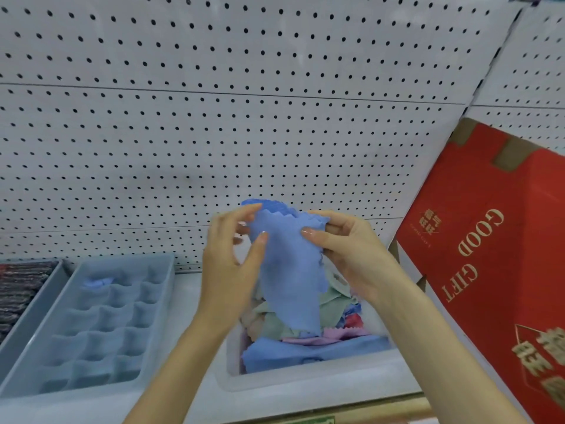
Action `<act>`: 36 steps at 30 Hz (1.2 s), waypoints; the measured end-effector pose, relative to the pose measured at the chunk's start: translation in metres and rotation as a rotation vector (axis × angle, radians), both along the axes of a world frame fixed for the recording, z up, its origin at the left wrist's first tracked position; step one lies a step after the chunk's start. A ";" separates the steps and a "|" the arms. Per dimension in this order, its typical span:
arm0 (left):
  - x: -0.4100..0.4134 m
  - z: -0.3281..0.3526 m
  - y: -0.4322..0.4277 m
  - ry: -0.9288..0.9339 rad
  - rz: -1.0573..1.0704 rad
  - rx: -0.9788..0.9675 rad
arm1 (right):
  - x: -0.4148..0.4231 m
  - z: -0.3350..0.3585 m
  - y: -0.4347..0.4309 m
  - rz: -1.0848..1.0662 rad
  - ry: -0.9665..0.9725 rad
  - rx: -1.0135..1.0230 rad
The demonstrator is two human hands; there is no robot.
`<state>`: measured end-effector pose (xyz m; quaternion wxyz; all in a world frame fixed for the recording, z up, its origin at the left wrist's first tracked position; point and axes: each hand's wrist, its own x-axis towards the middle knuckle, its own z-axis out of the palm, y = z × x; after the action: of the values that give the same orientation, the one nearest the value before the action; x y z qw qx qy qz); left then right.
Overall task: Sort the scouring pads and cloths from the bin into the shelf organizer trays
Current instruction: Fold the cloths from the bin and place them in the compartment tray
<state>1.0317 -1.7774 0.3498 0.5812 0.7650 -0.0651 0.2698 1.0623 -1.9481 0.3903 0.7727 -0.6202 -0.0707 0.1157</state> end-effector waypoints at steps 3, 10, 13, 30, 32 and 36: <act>0.009 0.006 0.028 -0.068 -0.017 0.237 | -0.002 0.010 -0.007 0.056 -0.067 -0.112; 0.018 0.027 0.037 0.089 -0.479 0.296 | -0.003 0.029 -0.008 0.147 -0.215 -0.385; 0.023 0.027 0.032 0.182 -0.602 0.291 | -0.003 0.033 -0.009 0.194 -0.221 -0.392; 0.034 0.032 0.059 0.365 -0.573 0.222 | 0.018 0.009 -0.015 0.068 -0.347 -0.414; 0.034 0.033 0.059 0.347 -0.552 0.226 | 0.017 0.007 -0.014 0.100 -0.398 -0.401; 0.038 0.035 0.059 0.306 -0.521 0.236 | 0.021 0.004 -0.015 0.147 -0.439 -0.389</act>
<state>1.0694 -1.7181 0.3853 0.5408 0.8166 -0.2012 -0.0156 1.0831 -1.9634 0.3945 0.5952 -0.7598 -0.2575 0.0458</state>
